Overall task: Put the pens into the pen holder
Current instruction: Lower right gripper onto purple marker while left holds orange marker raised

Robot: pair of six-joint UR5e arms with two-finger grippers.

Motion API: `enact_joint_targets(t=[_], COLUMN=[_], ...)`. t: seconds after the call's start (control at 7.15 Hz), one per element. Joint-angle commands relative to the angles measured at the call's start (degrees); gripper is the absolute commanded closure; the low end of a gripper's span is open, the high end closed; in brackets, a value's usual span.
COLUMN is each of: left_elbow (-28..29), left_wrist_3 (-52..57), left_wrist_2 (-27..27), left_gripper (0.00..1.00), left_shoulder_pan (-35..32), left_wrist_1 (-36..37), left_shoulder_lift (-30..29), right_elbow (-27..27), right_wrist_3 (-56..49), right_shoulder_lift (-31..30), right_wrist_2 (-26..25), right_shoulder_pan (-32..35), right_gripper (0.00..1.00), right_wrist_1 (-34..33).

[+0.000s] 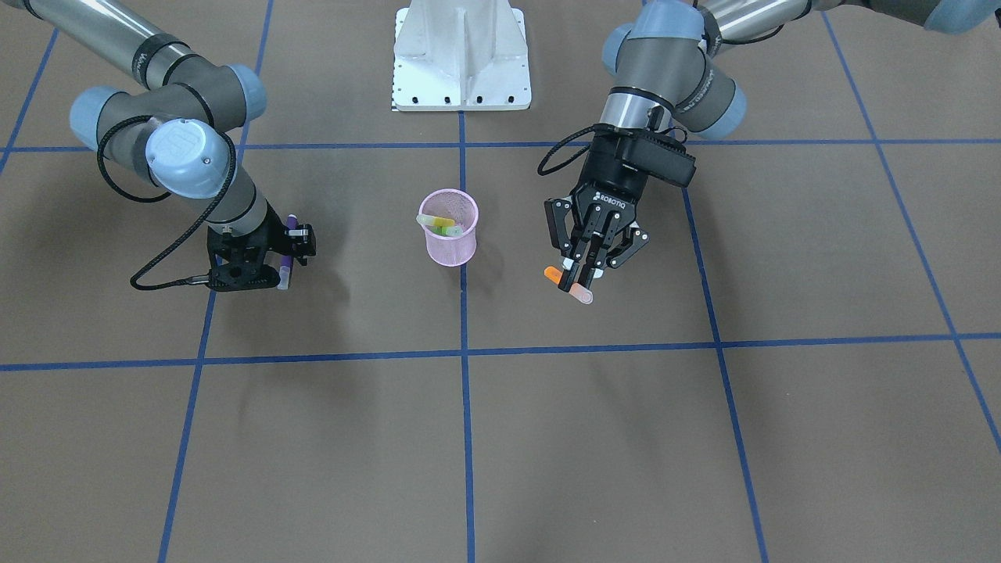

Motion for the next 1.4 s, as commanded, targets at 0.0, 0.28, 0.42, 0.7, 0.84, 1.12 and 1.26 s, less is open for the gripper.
enact_joint_targets(t=[0.0, 0.28, 0.42, 0.7, 0.84, 1.12, 1.26], left_elbow=[0.05, 0.05, 0.05, 0.05, 0.14, 0.14, 0.14], left_wrist_3=[0.0, 0.09, 0.09, 0.0, 0.09, 0.09, 0.09], left_wrist_2=[-0.01, -0.01, -0.01, -0.01, -0.01, 0.08, 0.08], left_gripper=[1.0, 1.0, 1.0, 1.0, 1.0, 1.0, 1.0], left_shoulder_pan=[0.03, 0.03, 0.03, 0.2, 0.29, 0.29, 0.55], left_wrist_1=[0.0, 0.0, 0.0, 0.0, 0.09, 0.09, 0.09], left_shoulder_lift=[-0.01, -0.01, 0.08, 0.08, 0.08, 0.08, 0.08], right_elbow=[-0.29, -0.82, -0.82, -0.82, -0.73, -0.12, 1.01], right_wrist_3=[0.12, -0.05, -0.05, 0.12, -0.05, -0.23, -0.23], right_shoulder_lift=[0.01, 0.01, 0.01, 0.18, 0.18, 0.18, 0.27], right_wrist_2=[0.0, 0.08, 0.08, 0.0, 0.08, 0.26, 0.61], right_shoulder_pan=[-0.2, -0.38, -0.38, -0.46, -0.38, -0.29, 0.06], right_gripper=[0.4, 0.48, 0.49, 0.81, 0.97, 1.0, 1.0], right_wrist_1=[0.01, 0.01, 0.01, 0.01, 0.01, 0.01, 0.01])
